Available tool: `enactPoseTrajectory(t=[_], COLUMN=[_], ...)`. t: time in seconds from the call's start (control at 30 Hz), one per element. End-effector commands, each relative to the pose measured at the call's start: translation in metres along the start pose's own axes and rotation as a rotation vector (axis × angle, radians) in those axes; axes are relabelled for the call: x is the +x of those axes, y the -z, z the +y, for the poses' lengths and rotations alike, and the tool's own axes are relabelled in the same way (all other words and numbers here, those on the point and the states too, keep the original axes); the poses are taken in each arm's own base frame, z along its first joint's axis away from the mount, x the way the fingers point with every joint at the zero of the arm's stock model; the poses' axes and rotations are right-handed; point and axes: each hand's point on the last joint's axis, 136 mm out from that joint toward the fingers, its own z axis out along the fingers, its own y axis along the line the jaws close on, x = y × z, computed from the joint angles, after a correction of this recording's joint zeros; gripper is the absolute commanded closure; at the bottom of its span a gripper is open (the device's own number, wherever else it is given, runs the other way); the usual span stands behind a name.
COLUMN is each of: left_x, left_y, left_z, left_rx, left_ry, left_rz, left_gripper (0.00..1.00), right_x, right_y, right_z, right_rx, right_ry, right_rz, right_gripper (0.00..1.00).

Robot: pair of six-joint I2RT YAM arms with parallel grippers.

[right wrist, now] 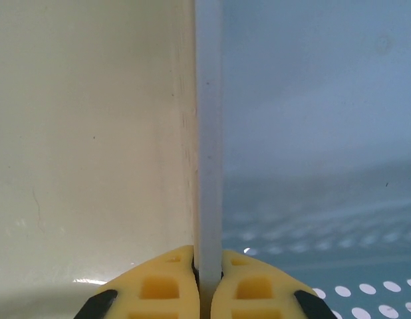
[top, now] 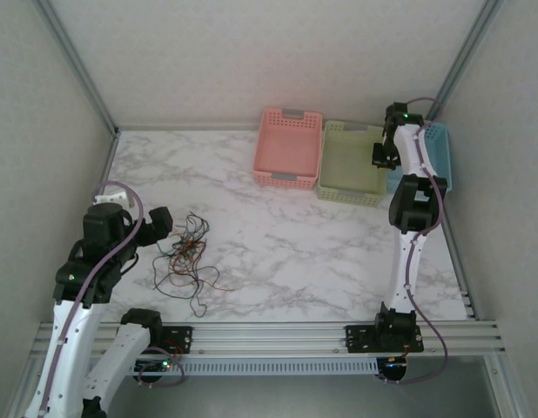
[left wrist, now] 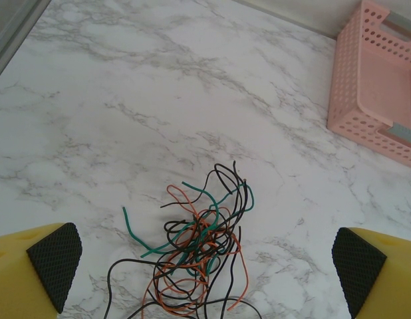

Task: Untangle the cables
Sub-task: Move the multiple containers to the top-center of the table.

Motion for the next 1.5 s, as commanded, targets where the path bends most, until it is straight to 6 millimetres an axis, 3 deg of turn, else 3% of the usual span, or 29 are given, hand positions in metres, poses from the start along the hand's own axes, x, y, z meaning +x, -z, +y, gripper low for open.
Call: enactPoseTrajectory(t=[0.0, 0.37, 0.87, 1.33, 1.4, 1.47], left_x=[0.005, 0.006, 0.006, 0.007, 0.007, 0.006], left_y=[-0.003, -0.004, -0.004, -0.004, -0.005, -0.004], left_z=[0.001, 0.001, 0.0, 0.0, 0.0, 0.0], left_rx=[-0.005, -0.001, 0.0, 0.002, 0.002, 0.002], left_ry=[-0.013, -0.013, -0.012, -0.014, -0.013, -0.012], left_rz=[0.01, 0.015, 0.015, 0.019, 0.019, 0.018], left_gripper=[0.0, 0.0, 0.0, 0.0, 0.0, 0.0], right_x=[0.003, 0.005, 0.022, 0.028, 0.027, 0.025], right_y=[0.001, 0.005, 0.014, 0.033, 0.033, 0.038], right_z=[0.031, 0.094, 0.187, 0.249, 0.252, 0.254], right_rx=[-0.038, -0.066, -0.147, -0.239, -0.246, -0.257], right_ry=[0.035, 0.135, 0.186, 0.152, 0.145, 0.139], right_rz=[0.005, -0.023, -0.042, -0.082, -0.082, -0.09], right_gripper=[1.0, 1.0, 1.0, 1.0, 0.97, 0.85])
